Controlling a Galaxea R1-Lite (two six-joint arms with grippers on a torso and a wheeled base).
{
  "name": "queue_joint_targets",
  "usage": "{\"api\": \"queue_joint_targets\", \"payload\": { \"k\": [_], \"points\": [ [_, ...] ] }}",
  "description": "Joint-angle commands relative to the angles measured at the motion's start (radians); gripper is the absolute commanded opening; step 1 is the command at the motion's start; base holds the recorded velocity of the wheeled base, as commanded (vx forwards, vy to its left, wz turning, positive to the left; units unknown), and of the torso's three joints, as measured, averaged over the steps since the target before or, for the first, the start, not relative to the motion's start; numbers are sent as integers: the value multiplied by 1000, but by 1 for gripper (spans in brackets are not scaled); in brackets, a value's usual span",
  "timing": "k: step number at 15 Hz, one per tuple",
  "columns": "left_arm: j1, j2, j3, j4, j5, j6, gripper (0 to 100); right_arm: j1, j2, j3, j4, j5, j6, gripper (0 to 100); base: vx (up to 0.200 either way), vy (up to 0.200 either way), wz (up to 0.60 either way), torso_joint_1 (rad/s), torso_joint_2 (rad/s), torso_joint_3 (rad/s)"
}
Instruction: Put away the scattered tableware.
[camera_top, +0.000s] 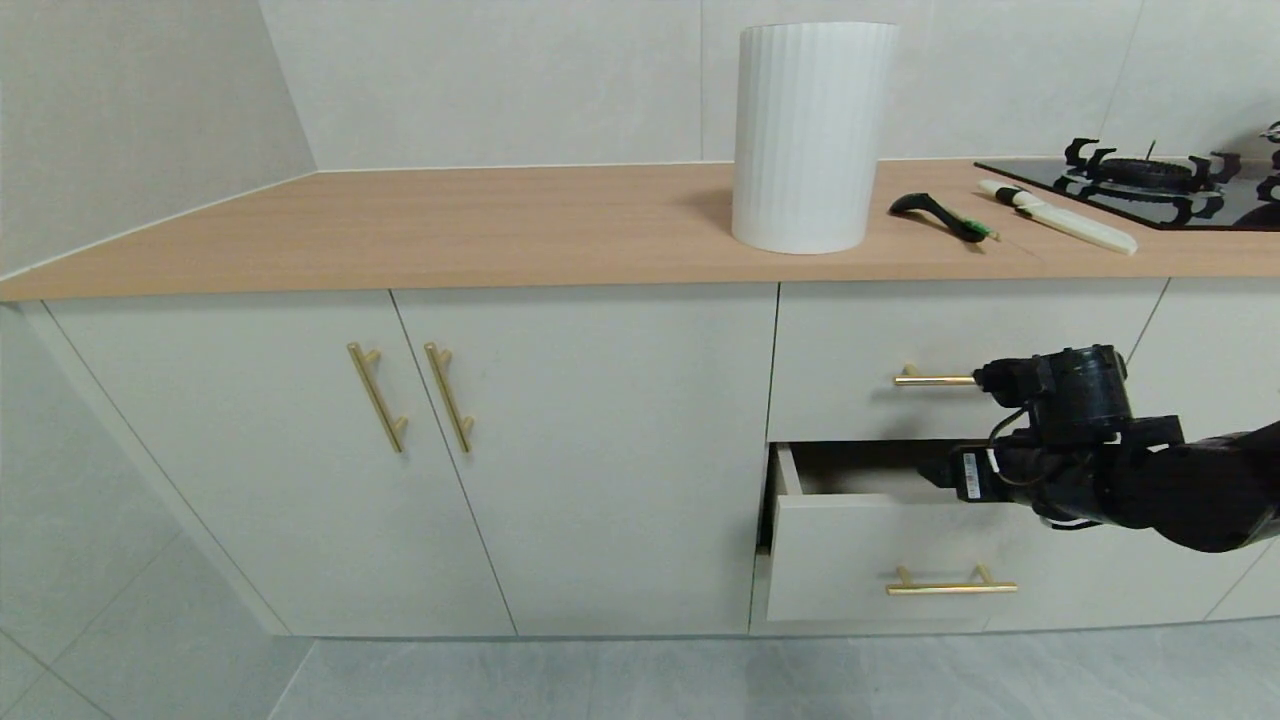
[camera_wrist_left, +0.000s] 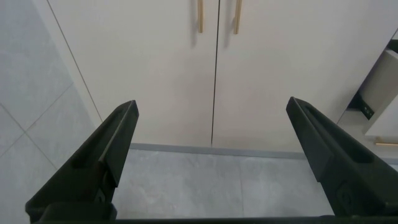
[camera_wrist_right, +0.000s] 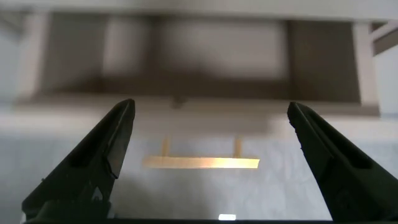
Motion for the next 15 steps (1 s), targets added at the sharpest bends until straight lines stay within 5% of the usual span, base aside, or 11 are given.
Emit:
{"api": "queue_joint_targets", "payload": {
  "k": [1, 11, 15],
  "points": [
    [0, 1, 0, 0, 0, -1, 100, -10, 84, -1, -26, -9, 1, 100, 0, 0, 0, 0, 0, 0],
    [0, 1, 0, 0, 0, -1, 100, -13, 77, 1, -8, -3, 18, 100, 0, 0, 0, 0, 0, 0],
    [0, 1, 0, 0, 0, -1, 100, -13, 28, -13, 124, 28, 17, 100, 0, 0, 0, 0, 0, 0]
  ]
}}
